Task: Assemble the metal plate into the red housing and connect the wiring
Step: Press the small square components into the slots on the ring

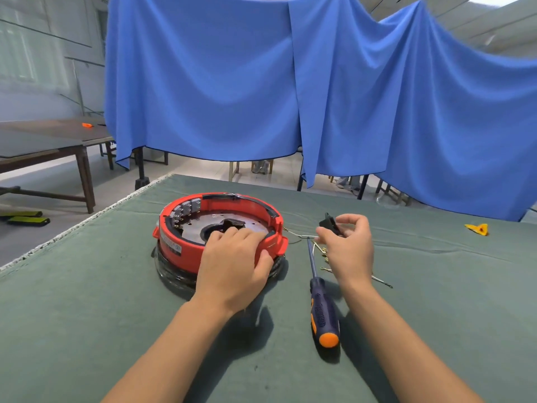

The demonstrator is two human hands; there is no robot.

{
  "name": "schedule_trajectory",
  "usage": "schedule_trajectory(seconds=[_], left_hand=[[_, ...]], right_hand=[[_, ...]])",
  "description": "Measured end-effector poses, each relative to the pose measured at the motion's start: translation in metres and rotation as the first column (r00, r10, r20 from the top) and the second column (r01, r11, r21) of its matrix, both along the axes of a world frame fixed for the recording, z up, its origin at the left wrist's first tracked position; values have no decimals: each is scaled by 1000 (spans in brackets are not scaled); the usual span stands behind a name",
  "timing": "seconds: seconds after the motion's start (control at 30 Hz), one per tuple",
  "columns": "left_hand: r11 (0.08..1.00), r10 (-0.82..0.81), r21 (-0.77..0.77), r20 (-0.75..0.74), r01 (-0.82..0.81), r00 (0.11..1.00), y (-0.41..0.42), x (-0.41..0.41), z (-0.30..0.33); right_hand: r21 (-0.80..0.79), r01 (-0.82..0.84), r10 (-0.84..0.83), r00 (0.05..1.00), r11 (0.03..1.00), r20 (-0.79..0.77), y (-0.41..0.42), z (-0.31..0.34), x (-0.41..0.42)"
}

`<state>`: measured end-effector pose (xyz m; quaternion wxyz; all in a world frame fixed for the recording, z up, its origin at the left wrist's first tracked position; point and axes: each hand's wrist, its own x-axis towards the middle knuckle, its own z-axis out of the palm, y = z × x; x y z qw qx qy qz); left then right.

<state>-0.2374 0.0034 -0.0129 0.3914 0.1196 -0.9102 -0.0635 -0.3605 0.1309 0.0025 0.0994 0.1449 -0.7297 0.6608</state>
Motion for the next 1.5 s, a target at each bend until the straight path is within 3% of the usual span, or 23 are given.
schedule_trajectory(seconds=[0.13, 0.33, 0.53, 0.63, 0.7, 0.83, 1.07, 1.17, 1.37, 1.5], left_hand=[[990, 61, 132, -128, -44, 990, 1, 13, 0], [955, 203, 241, -112, -171, 973, -1, 25, 4], [946, 288, 185, -98, -267, 953, -6, 29, 10], [962, 222, 199, -157, -189, 962, -1, 25, 10], [965, 178, 217, -144, -145, 973, 4, 22, 6], [980, 152, 146, -93, -138, 984, 2, 22, 3], [972, 98, 227, -127, -67, 987, -21, 33, 5], [970, 127, 223, -125, -97, 984, -21, 34, 2], [968, 203, 188, -188, -168, 961, -16, 27, 1], [967, 218, 171, -170, -189, 961, -8, 22, 0]], right_hand=[[27, -130, 128, 991, 991, 44, 6, -6, 13], [-63, -195, 203, 962, 979, 183, 11, -4, 15], [-282, -413, 487, 826, 866, 285, 6, 0, 29], [-340, -458, 549, 795, 822, 257, 7, 3, 33], [-298, -480, 544, 817, 825, 191, 7, 3, 36], [-53, -490, 492, 870, 870, 28, 3, 2, 44], [193, -399, 432, 883, 896, -181, 0, 0, 55], [208, -358, 399, 891, 910, -215, -1, 1, 59], [59, -307, 312, 943, 950, -119, -2, 1, 66], [52, -266, 271, 948, 963, -167, -6, 5, 71]])
